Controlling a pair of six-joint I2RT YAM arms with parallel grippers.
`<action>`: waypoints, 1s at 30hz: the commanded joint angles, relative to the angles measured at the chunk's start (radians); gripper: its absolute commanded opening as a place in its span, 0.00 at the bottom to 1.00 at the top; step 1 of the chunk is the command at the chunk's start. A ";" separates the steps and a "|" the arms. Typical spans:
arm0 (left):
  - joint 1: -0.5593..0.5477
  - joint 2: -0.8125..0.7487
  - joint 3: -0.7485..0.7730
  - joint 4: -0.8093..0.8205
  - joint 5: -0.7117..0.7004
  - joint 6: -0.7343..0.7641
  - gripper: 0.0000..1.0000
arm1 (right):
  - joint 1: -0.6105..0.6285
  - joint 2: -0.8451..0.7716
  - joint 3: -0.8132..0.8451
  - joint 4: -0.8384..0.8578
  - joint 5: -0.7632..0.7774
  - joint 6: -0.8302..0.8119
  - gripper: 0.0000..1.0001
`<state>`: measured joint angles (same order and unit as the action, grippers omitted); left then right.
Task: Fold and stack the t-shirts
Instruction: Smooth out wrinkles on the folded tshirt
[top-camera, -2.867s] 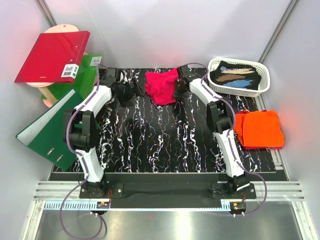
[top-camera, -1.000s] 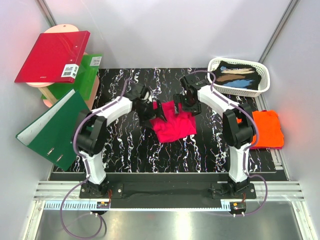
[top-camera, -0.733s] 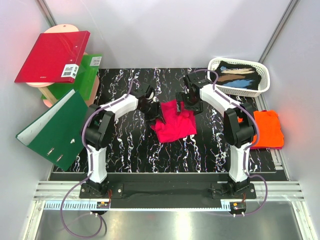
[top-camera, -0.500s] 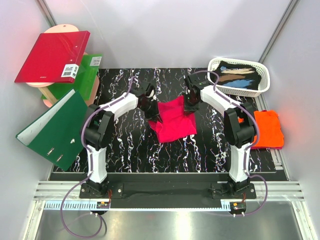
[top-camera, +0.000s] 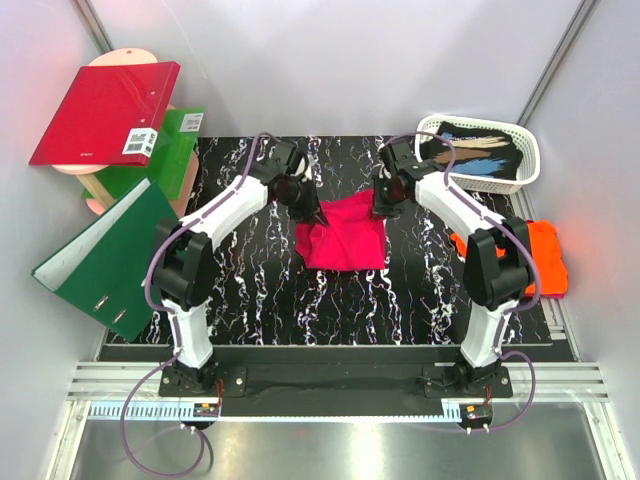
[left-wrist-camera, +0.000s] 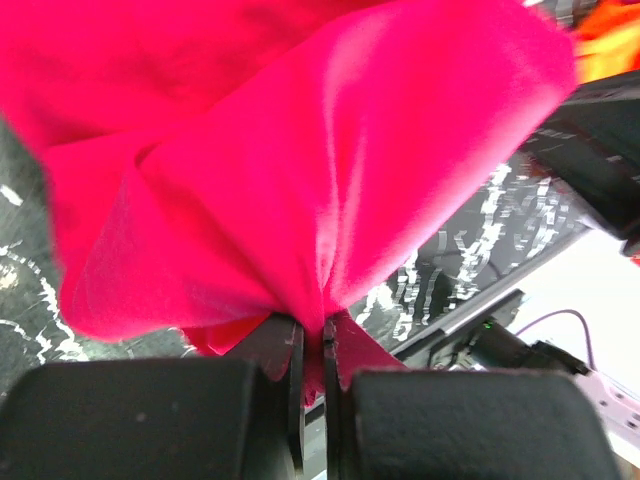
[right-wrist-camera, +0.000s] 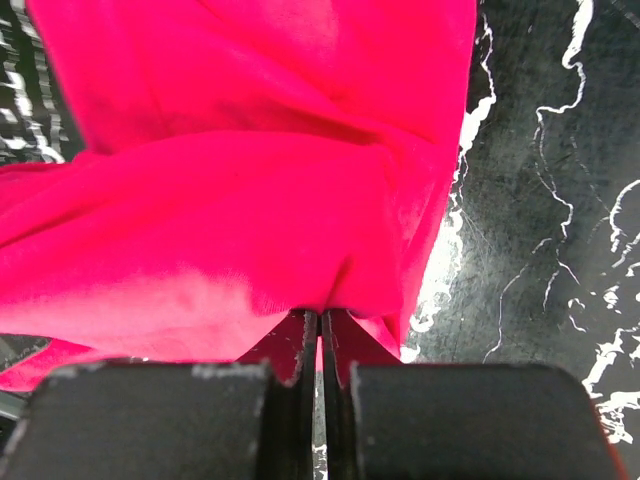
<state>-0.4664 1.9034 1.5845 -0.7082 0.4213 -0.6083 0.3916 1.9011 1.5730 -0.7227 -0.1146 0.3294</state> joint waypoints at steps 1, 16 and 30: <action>0.000 -0.040 0.072 0.021 0.051 0.025 0.01 | -0.005 -0.088 -0.033 0.057 0.027 0.011 0.00; 0.078 0.193 0.143 -0.019 0.013 -0.054 0.18 | -0.030 0.156 0.140 0.066 0.064 -0.001 0.00; 0.132 0.267 0.244 -0.025 0.033 -0.035 0.99 | -0.046 0.380 0.409 0.017 0.087 0.030 0.57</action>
<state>-0.3378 2.1841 1.7824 -0.7341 0.4374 -0.6598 0.3637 2.2436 1.9026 -0.6922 -0.0669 0.3458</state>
